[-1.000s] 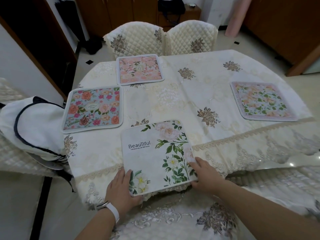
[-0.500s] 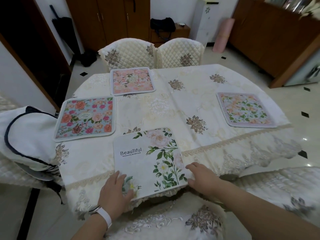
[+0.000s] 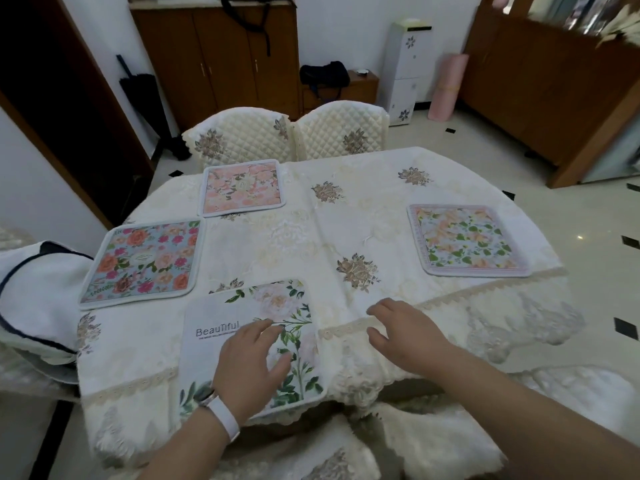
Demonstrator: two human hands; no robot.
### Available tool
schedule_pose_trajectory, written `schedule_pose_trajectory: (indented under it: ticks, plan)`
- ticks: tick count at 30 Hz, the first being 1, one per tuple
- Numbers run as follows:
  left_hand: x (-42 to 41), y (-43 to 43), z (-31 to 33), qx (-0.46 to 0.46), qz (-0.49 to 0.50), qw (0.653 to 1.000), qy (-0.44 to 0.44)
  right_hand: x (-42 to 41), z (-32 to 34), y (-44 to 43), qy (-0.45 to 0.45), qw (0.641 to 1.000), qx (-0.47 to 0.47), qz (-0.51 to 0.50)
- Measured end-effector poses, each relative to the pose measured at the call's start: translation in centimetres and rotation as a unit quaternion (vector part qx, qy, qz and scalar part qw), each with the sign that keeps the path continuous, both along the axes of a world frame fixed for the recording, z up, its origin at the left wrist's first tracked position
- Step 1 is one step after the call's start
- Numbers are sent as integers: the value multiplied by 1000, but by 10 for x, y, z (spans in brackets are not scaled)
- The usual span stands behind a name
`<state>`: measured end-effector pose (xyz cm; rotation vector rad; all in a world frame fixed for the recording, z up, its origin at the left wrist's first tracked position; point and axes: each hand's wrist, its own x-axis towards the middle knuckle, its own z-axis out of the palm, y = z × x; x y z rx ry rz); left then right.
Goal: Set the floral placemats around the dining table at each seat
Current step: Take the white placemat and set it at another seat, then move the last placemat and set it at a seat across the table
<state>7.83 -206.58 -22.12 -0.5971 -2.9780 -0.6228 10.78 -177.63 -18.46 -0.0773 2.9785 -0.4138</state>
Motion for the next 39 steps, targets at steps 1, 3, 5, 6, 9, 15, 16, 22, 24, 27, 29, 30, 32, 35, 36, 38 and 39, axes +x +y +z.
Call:
schedule_pose_trajectory:
  ticks: [1, 3, 5, 6, 9, 15, 16, 22, 24, 27, 29, 30, 32, 35, 36, 38, 39]
  plan:
    - [3, 18, 3, -1, -3, 1000, 3, 0, 4, 18, 7, 1000, -1, -1]
    - [7, 57, 7, -14, -13, 1000, 13, 1, 8, 56, 18, 1000, -5, -8]
    - [10, 96, 11, -26, -15, 999, 11, 3, 9, 95, 18, 1000, -9, -15]
    - [12, 115, 12, -30, -13, 999, 10, 4, 9, 114, 14, 1000, -9, -15]
    - [15, 169, 15, -48, -10, 999, 17, 9, 7, 165, -1, 1000, 2, 4]
    - [24, 238, 25, -80, -13, 997, 11, 15, 14, 230, -7, 999, 15, 28]
    - [25, 244, 26, -84, -11, 996, 12, 16, 14, 235, -9, 999, 16, 30]
    - [25, 262, 30, -92, -11, 996, 17, 23, 16, 249, -8, 999, 31, 32]
    - [21, 265, 29, -83, -18, 996, 11, 27, 20, 252, -4, 999, 41, 26]
    - [14, 277, 26, -64, -25, 998, 7, 35, 26, 259, -5, 998, 57, 14]
    - [11, 290, 21, -61, -42, 997, 1, 39, 27, 267, -10, 997, 72, 8]
    - [10, 296, 18, -61, -51, 997, -3, 41, 27, 272, -15, 997, 76, 2]
    - [11, 310, 15, -62, -64, 996, -16, 44, 25, 283, -25, 997, 74, -16]
    - [14, 330, 12, -68, -75, 995, -26, 48, 19, 303, -32, 997, 63, -37]
    - [13, 337, 11, -70, -75, 994, -25, 48, 17, 311, -34, 997, 58, -42]
    - [11, 354, 10, -76, -74, 994, -26, 46, 13, 328, -35, 997, 49, -51]
    - [8, 366, 8, -78, -73, 994, -29, 43, 10, 339, -35, 997, 45, -52]
